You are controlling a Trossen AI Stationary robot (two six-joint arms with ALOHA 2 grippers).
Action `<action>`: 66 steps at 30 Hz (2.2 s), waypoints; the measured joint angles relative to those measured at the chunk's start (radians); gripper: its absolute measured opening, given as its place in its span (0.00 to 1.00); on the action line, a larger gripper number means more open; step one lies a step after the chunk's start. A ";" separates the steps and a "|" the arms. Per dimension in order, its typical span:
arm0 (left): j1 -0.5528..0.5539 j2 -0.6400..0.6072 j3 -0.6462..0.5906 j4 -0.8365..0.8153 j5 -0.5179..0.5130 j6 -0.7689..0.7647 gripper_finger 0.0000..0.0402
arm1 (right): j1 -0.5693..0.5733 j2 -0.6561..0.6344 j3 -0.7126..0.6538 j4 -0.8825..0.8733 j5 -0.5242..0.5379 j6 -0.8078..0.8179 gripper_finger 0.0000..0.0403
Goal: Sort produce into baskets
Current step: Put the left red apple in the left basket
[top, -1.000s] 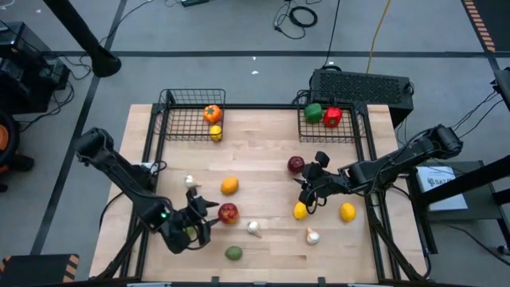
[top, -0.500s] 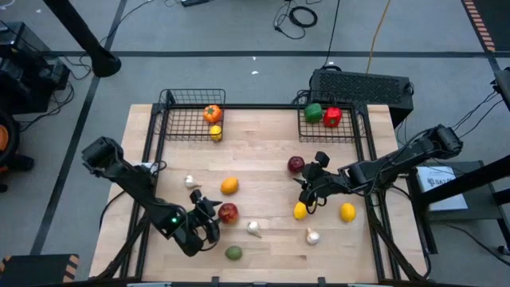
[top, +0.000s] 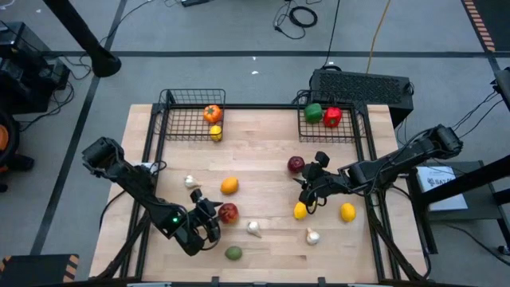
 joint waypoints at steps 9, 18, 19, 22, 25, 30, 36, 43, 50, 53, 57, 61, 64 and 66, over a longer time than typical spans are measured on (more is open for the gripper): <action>0.000 0.002 0.000 0.000 0.000 0.001 0.38 | 0.000 0.000 0.000 0.000 0.000 0.000 0.38; -0.004 0.050 0.001 0.035 -0.025 0.046 0.38 | 0.000 0.000 0.000 -0.001 0.000 0.001 0.38; -0.002 0.050 0.001 0.036 -0.028 0.046 0.38 | 0.000 0.000 0.000 -0.002 0.000 0.001 0.38; 0.002 0.050 0.001 0.033 -0.029 0.047 0.38 | 0.000 0.000 0.000 -0.002 0.000 0.001 0.38; 0.001 0.050 0.001 0.035 -0.029 0.047 0.38 | 0.000 0.000 0.000 -0.003 0.000 0.001 0.38; 0.001 0.050 0.001 0.035 -0.028 0.048 0.36 | 0.000 0.000 0.000 -0.003 0.000 0.001 0.38; 0.005 0.050 0.001 0.035 -0.027 0.050 0.25 | 0.000 0.000 0.000 -0.003 0.000 0.001 0.38; 0.008 0.050 0.001 0.035 -0.027 0.056 0.17 | 0.000 0.000 0.000 -0.003 0.000 0.001 0.38; 0.007 0.050 0.001 0.050 -0.026 0.093 0.04 | 0.000 0.000 0.000 -0.002 0.000 0.000 0.38; 0.011 0.050 0.001 0.065 -0.031 0.106 0.01 | 0.000 0.000 0.000 -0.002 0.000 0.000 0.38; 0.024 0.045 0.001 0.074 -0.031 0.126 0.03 | 0.000 0.000 0.000 -0.002 0.001 0.000 0.38; 0.052 -0.007 0.000 0.081 -0.037 0.184 0.04 | 0.000 0.000 0.000 -0.003 0.001 0.000 0.38; 0.082 -0.072 0.000 0.080 -0.041 0.246 0.04 | 0.000 0.000 0.000 -0.003 0.001 -0.002 0.38; 0.105 -0.121 0.000 0.079 -0.048 0.305 0.04 | 0.000 0.000 0.000 -0.003 0.001 -0.008 0.38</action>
